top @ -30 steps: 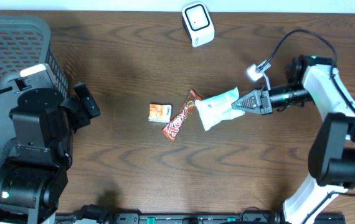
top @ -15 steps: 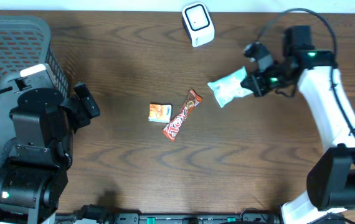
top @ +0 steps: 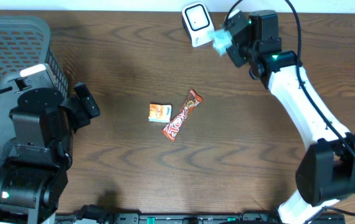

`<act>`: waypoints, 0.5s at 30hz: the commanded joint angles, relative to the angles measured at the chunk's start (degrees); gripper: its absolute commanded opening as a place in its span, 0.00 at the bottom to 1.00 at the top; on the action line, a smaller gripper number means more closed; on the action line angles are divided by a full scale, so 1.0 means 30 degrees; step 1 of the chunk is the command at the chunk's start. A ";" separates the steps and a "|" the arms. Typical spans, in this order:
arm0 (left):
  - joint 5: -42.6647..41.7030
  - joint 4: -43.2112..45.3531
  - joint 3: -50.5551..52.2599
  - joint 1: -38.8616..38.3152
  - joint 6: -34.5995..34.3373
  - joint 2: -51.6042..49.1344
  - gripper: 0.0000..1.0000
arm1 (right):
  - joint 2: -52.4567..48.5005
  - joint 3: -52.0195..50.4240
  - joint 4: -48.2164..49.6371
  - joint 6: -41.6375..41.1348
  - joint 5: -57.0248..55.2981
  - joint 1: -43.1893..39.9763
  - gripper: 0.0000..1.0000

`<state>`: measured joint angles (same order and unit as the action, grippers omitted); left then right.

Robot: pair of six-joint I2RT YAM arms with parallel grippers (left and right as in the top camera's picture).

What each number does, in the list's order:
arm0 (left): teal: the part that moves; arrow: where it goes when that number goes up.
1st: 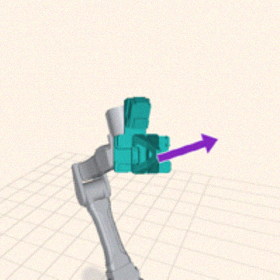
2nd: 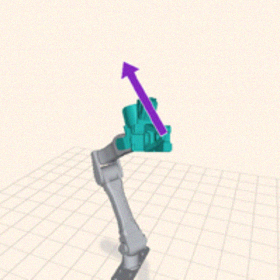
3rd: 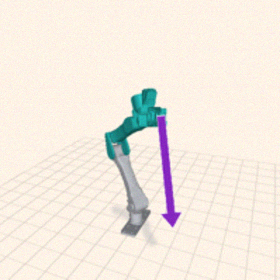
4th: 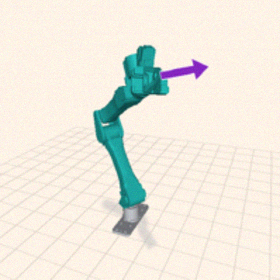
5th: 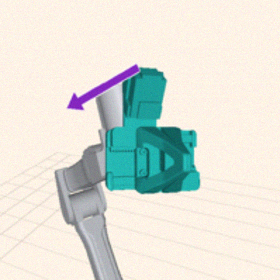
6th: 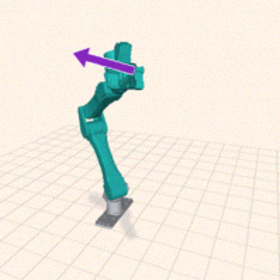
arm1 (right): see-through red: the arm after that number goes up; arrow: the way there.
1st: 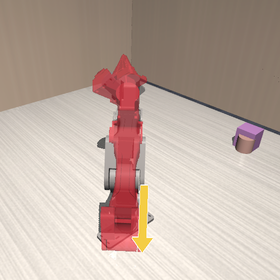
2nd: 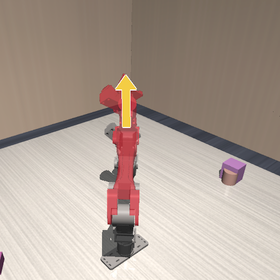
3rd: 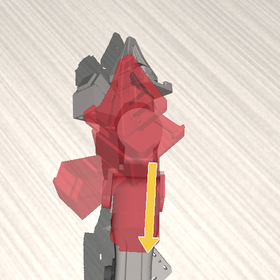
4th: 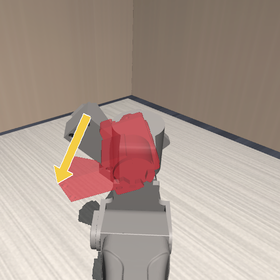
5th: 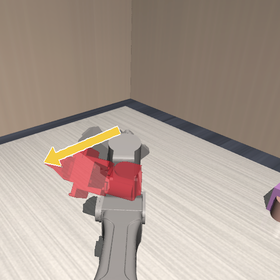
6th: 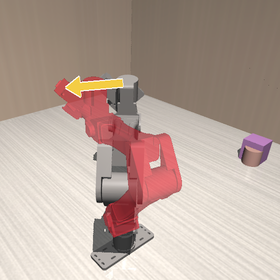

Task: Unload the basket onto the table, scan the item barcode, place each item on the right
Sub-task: 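Hold the wipes pack barcode in front of the scanner window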

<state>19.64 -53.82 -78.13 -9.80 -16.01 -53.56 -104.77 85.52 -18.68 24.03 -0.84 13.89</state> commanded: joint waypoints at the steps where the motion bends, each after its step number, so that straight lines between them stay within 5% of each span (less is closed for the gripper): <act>1: 0.0189 -0.0051 -0.0124 0.0087 0.0321 0.0029 0.98 | -0.0962 0.0386 0.1654 0.1042 -0.1596 0.0022 0.01; 9: 0.0189 -0.0058 -0.0124 0.0087 0.0321 0.0029 0.97 | -0.3388 0.0918 0.5792 0.3082 -0.3286 0.0051 0.02; 15: 0.0189 -0.0051 -0.0124 0.0087 0.0321 0.0029 0.98 | -0.4969 0.3082 0.6033 0.4401 -0.3330 0.0415 0.02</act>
<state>19.64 -53.84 -78.13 -9.80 -16.01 -53.56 -118.72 90.30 -1.39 33.69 -9.50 14.09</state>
